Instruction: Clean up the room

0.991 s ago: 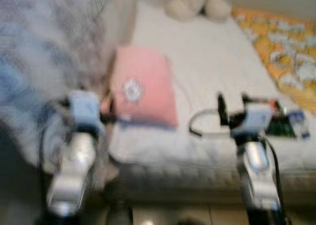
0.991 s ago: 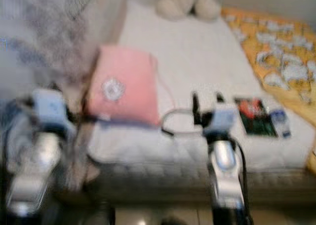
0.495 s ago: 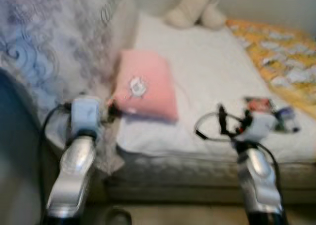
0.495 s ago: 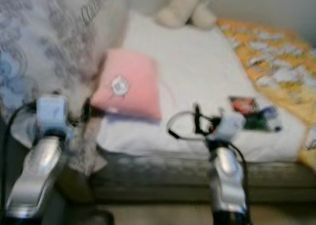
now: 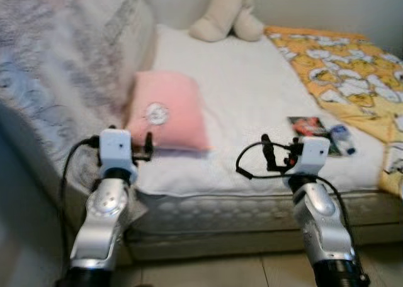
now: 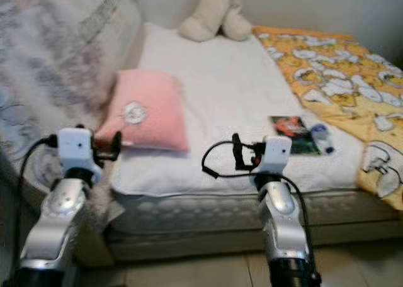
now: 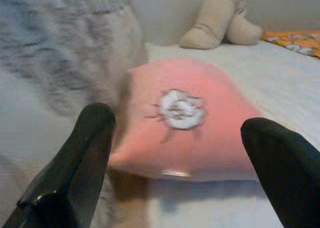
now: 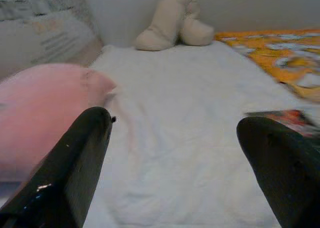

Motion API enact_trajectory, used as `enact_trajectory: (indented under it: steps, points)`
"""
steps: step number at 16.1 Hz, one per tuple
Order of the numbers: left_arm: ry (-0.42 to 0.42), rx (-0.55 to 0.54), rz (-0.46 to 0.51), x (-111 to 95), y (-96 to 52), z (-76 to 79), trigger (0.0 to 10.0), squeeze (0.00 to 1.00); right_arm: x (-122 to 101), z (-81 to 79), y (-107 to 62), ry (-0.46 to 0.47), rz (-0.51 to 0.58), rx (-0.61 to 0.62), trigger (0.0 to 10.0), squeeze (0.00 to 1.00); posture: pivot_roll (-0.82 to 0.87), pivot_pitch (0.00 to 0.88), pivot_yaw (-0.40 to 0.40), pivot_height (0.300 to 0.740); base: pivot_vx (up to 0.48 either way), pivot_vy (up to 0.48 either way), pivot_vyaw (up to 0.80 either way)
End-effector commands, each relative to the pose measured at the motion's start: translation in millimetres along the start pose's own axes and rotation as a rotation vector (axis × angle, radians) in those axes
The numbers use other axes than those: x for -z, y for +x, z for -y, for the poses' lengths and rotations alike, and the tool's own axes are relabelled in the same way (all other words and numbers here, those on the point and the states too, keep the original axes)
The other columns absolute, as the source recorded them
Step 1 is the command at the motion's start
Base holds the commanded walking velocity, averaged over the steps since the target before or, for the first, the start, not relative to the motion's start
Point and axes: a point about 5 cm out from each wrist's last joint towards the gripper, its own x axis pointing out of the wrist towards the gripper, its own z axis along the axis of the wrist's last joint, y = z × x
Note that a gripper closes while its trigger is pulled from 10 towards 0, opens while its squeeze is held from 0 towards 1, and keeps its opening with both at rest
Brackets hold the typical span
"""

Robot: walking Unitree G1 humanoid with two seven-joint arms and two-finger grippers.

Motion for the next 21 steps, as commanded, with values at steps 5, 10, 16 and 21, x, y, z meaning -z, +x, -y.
enact_trajectory:
  steps: [5, 10, 16, 21]
  points:
    - [-0.011, -0.032, 0.026, -6.9, 16.0, -2.9, 10.0, 0.0, -7.2, 4.1, 3.7, -0.026, 0.022, 0.024, 10.0, 0.0, -0.03, 0.0, -0.038, 0.74, 0.31, -0.363, 0.0]
    - [-0.108, -0.042, -0.009, 3.9, 14.7, -9.4, 10.0, 0.0, -5.4, -2.5, -1.8, -0.074, 0.03, -0.017, 10.0, 0.0, -0.04, 0.0, -0.027, 0.74, 0.32, -0.353, 0.0]
    - [-0.082, 0.035, 0.034, 0.6, 10.6, 0.1, 10.0, 0.0, 1.4, -3.1, -2.2, -0.092, 0.002, -0.026, 10.0, 0.0, -0.02, 0.0, -0.04, 0.74, 0.341, -0.334, 0.0]
    - [-0.058, 0.015, 0.055, -1.7, 6.4, -6.4, 10.0, 0.0, 4.5, -1.2, -0.1, -0.09, -0.023, -0.034, 10.0, 0.0, 0.02, 0.004, -0.068, 0.74, 0.341, -0.334, 0.0]
